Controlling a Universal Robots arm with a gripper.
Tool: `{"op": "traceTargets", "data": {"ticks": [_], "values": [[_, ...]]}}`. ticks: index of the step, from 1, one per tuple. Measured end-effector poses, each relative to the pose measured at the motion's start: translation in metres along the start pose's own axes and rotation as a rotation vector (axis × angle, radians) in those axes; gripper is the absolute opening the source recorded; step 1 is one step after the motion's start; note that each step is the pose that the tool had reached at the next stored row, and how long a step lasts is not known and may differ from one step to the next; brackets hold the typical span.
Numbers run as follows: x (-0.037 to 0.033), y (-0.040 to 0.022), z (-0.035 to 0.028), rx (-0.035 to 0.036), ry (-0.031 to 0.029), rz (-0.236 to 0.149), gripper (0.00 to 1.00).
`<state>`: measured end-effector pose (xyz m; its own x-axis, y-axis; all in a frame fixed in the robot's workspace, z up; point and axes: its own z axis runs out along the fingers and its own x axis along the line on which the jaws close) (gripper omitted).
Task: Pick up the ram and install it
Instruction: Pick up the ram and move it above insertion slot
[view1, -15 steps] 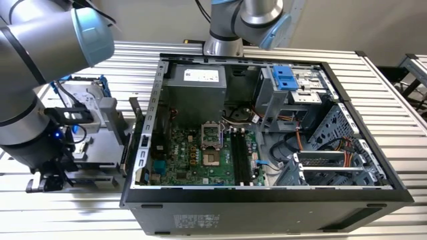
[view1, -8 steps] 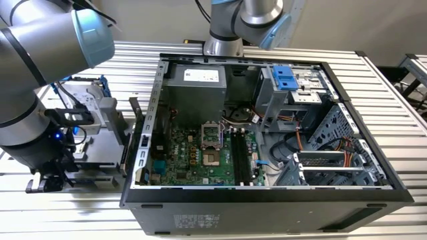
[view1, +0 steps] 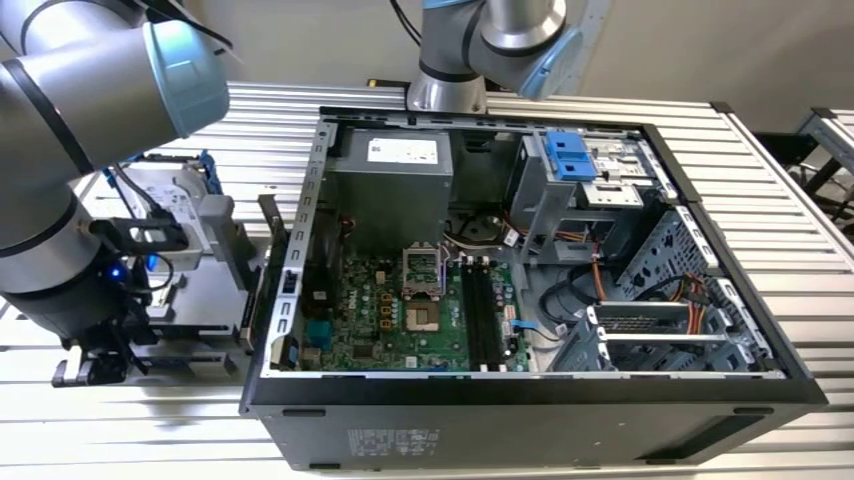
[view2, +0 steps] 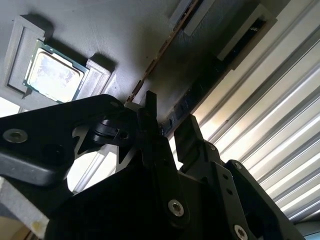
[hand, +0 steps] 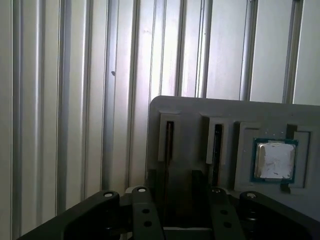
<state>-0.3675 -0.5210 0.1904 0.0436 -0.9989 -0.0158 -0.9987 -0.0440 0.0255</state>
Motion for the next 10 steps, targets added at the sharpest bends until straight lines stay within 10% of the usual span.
{"op": "traceTargets", "data": {"ticks": [10], "values": [[0.0, 0.0001, -0.0015, -0.0004, 0.0, 0.0, 1.0]]}}
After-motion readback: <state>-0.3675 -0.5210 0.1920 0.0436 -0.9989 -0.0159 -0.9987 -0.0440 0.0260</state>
